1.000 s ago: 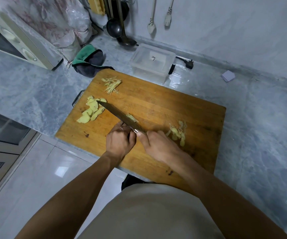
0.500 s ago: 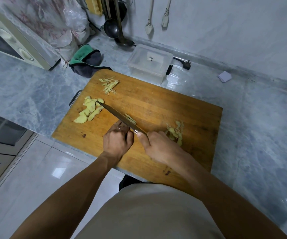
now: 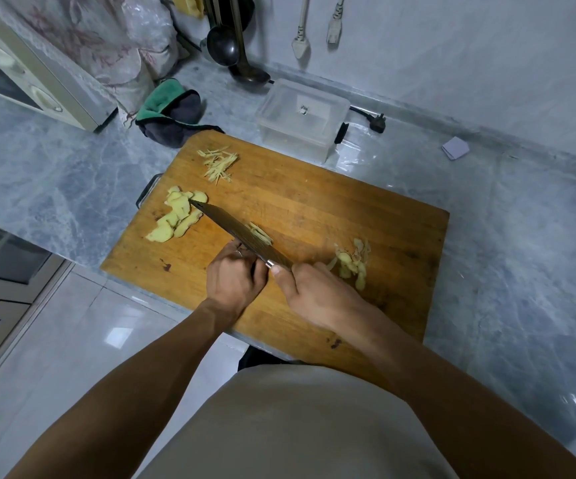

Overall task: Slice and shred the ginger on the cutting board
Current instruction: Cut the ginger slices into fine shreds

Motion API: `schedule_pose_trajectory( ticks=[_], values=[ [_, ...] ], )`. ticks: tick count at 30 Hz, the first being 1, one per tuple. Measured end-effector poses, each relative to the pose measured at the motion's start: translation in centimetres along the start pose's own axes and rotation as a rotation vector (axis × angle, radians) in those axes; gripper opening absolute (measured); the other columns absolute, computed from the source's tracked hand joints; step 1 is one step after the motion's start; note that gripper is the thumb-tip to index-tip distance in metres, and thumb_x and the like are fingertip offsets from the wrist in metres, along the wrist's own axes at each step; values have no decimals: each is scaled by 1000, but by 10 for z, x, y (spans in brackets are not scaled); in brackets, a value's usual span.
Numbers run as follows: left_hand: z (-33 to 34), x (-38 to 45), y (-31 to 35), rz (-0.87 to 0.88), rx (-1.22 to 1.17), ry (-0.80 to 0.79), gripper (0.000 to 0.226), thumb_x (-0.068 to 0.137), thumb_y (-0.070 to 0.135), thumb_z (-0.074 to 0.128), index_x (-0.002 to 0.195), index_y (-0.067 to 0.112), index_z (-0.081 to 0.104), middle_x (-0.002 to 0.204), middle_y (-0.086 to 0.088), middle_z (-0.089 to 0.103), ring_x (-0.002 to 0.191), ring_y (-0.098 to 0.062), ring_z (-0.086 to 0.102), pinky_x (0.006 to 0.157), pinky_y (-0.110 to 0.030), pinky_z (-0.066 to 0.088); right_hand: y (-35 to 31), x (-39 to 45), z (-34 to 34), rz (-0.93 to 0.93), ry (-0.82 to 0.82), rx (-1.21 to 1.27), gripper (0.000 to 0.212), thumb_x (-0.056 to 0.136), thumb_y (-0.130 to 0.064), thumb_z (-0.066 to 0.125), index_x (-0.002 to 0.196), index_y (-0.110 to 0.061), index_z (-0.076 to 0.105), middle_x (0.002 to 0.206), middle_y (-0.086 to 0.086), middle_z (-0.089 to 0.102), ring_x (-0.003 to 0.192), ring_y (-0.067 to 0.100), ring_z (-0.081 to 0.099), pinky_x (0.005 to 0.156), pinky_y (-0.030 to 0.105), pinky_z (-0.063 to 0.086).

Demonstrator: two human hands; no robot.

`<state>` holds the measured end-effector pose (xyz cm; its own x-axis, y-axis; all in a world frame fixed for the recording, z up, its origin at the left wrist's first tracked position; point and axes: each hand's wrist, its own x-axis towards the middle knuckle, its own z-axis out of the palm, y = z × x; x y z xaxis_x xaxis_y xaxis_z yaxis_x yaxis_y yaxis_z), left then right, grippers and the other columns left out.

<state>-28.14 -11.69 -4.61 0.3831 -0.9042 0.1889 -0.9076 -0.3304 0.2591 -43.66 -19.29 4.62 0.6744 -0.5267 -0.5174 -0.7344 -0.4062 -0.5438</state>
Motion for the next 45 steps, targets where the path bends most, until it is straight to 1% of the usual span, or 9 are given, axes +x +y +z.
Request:
schedule_pose_trajectory(
  ticks=[7,15,22,27,31,36,40,43,45],
  values=[
    [-2,2,1,25,34,-39,40,80,28,43,46,12,56,47,-7,56,61,-23,63,45,-22,40,-4,0,-2,-11,6,-2,57,105,-59,22,88,-17,56,80,4,53,76,24,61,67,38,53],
    [-5,5,2,99,111,-22,27,66,19,72,44,12,57,45,-6,56,52,-21,62,44,-18,38,-2,4,7,-6,-3,50,54,104,-61,21,90,-18,52,97,11,52,82,25,56,69,34,44],
    [1,0,-6,60,13,32,38,85,28,47,52,11,58,53,-10,60,49,-24,62,43,-21,38,4,7,13,-21,22,98,55,104,-61,24,82,-19,52,97,15,61,91,28,59,78,39,50],
    [5,-1,-9,9,-117,62,6,86,15,63,80,13,65,91,-4,68,76,-20,62,51,-24,39,13,17,4,-18,25,153,55,103,-64,24,66,-27,43,78,4,55,78,22,56,72,32,39],
    [6,1,-15,-13,-212,34,23,88,16,55,106,13,69,112,-4,69,93,-22,67,65,-26,50,14,15,-10,-1,19,224,58,103,-64,26,64,-26,46,66,-2,52,63,14,53,62,29,40],
    [7,5,-26,117,-115,40,28,90,16,57,112,8,71,117,-8,66,104,-24,64,72,-32,57,10,11,-15,20,7,240,65,103,-63,22,67,-18,52,61,2,55,56,19,60,55,34,52],
    [9,7,-33,190,-92,38,29,90,14,58,113,3,70,120,-12,67,122,-30,57,96,-39,51,8,6,-9,37,-8,284,64,106,-59,23,72,-14,53,63,6,58,48,14,55,51,29,48],
    [10,9,-34,207,-75,21,31,89,14,57,115,2,69,119,-14,67,123,-33,55,101,-46,47,6,8,-7,90,0,328,63,106,-58,22,78,-14,58,80,12,68,57,16,57,60,30,47],
    [9,9,-33,213,-75,21,31,88,12,58,116,2,68,117,-15,66,121,-33,56,102,-47,45,4,9,-9,88,43,348,65,106,-57,21,72,-15,56,74,7,63,59,15,53,66,32,44]
  ],
)
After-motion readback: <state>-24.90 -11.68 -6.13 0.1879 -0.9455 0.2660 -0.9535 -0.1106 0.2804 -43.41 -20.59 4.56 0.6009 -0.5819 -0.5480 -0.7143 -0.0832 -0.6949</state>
